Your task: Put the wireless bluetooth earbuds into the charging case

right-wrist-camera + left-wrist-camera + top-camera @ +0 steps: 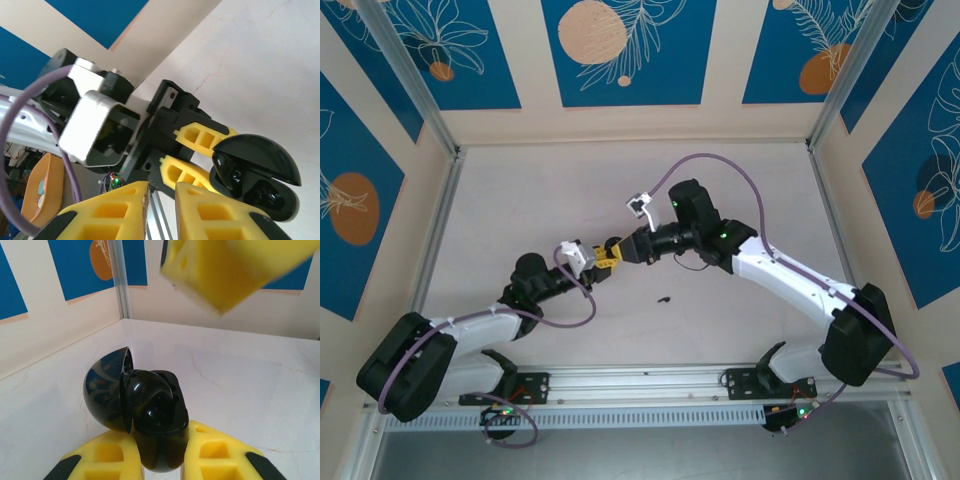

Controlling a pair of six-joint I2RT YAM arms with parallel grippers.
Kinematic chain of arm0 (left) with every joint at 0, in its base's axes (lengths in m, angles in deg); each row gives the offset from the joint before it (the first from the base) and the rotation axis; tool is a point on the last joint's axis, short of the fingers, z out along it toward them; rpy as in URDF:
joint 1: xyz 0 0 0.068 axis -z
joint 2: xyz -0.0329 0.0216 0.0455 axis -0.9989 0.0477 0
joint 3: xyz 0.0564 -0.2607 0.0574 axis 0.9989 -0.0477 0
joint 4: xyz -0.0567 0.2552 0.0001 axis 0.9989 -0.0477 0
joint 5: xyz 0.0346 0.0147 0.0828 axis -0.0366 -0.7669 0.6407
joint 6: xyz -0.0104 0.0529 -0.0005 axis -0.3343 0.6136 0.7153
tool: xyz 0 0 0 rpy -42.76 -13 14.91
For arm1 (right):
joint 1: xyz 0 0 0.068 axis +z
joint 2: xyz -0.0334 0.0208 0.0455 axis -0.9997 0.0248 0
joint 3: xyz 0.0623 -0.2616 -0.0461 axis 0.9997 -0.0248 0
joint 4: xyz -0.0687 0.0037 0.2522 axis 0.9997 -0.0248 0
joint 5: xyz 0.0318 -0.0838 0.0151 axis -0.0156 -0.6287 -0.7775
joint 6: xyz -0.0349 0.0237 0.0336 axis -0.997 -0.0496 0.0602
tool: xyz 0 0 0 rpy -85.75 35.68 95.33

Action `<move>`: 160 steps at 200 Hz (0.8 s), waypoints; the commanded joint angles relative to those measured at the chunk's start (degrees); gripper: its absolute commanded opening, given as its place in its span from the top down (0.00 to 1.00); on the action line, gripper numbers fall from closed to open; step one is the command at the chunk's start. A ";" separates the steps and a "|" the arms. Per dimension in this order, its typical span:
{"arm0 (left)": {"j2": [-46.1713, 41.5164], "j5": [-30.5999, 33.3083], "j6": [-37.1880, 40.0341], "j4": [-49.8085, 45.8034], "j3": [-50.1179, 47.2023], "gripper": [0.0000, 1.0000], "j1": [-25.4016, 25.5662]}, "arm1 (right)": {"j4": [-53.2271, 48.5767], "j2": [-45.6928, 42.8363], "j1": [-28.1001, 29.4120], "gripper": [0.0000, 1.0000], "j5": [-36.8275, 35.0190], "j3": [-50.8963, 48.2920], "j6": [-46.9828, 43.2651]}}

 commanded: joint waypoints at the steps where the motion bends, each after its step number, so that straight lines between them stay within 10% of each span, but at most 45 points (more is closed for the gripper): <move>1: -1.09 -1.09 1.00 0.79 1.27 0.85 0.53 | -4.18 -1.06 -0.77 0.77 -1.35 0.81 -1.35; 160: -2.15 -1.76 1.26 -0.66 1.31 0.86 0.57 | -8.92 7.97 0.71 0.79 -2.30 9.00 -5.14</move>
